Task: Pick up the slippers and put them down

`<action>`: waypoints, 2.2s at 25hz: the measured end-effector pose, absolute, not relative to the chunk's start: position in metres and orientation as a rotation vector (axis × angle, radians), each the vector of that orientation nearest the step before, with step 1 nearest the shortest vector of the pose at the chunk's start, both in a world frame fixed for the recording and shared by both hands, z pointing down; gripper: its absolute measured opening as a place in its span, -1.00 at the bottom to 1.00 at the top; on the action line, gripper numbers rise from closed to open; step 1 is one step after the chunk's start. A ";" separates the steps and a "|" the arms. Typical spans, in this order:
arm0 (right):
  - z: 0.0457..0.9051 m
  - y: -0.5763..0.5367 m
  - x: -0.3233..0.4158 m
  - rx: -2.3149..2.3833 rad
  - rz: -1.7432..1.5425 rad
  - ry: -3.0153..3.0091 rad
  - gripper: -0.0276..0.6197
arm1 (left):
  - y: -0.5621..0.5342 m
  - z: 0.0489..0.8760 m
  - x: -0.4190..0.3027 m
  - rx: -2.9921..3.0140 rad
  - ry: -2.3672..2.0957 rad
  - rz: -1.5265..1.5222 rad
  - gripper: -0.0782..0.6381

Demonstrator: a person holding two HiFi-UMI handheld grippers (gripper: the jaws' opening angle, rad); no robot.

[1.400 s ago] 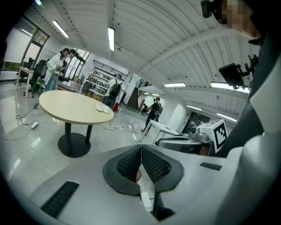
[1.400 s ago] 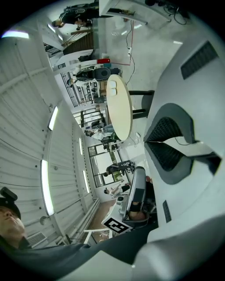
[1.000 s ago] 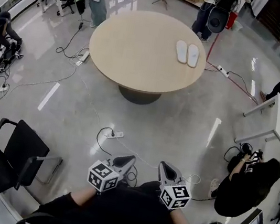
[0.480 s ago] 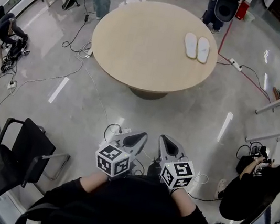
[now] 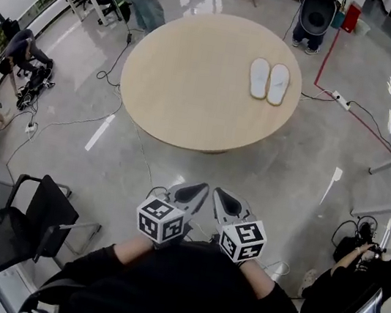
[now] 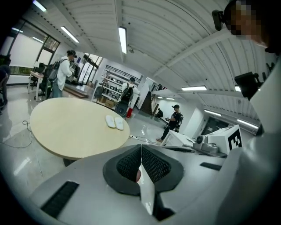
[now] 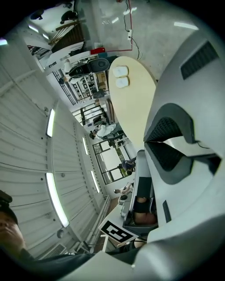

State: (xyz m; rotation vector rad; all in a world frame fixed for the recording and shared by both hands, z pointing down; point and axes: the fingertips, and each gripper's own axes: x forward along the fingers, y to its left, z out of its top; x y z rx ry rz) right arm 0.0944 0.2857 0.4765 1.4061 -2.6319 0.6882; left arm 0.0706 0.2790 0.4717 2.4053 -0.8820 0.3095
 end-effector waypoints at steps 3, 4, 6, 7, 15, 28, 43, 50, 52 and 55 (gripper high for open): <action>0.480 0.269 0.136 1.441 0.704 -2.624 -0.88 | 0.264 0.473 0.111 2.429 -0.858 0.322 -0.72; 0.481 0.264 0.149 1.453 0.710 -2.618 -0.88 | 0.260 0.472 0.123 2.437 -0.849 0.326 -0.72; 0.482 0.253 0.173 1.484 0.728 -2.606 -0.88 | 0.249 0.470 0.142 2.447 -0.839 0.329 -0.72; 0.481 0.248 0.183 1.500 0.735 -2.601 -0.88 | 0.243 0.468 0.149 2.447 -0.840 0.327 -0.72; 0.490 0.190 0.224 1.563 0.758 -2.551 -0.88 | 0.175 0.476 0.180 2.426 -0.807 0.314 -0.72; 0.498 0.011 0.282 1.795 0.788 -2.358 -0.88 | -0.020 0.472 0.223 2.486 -0.614 0.197 -0.72; 0.513 -0.113 0.299 1.837 0.846 -2.249 -0.87 | -0.141 0.496 0.186 2.382 -0.711 0.166 -0.72; 0.532 -0.165 0.330 1.823 0.855 -2.246 -0.82 | -0.183 0.505 0.201 2.389 -0.824 0.235 -0.70; 0.537 -0.181 0.340 1.793 0.873 -2.256 -0.46 | -0.193 0.511 0.214 2.378 -0.831 0.259 -0.54; 0.549 -0.202 0.357 1.759 0.894 -2.257 -0.37 | -0.209 0.524 0.237 2.366 -0.837 0.316 -0.36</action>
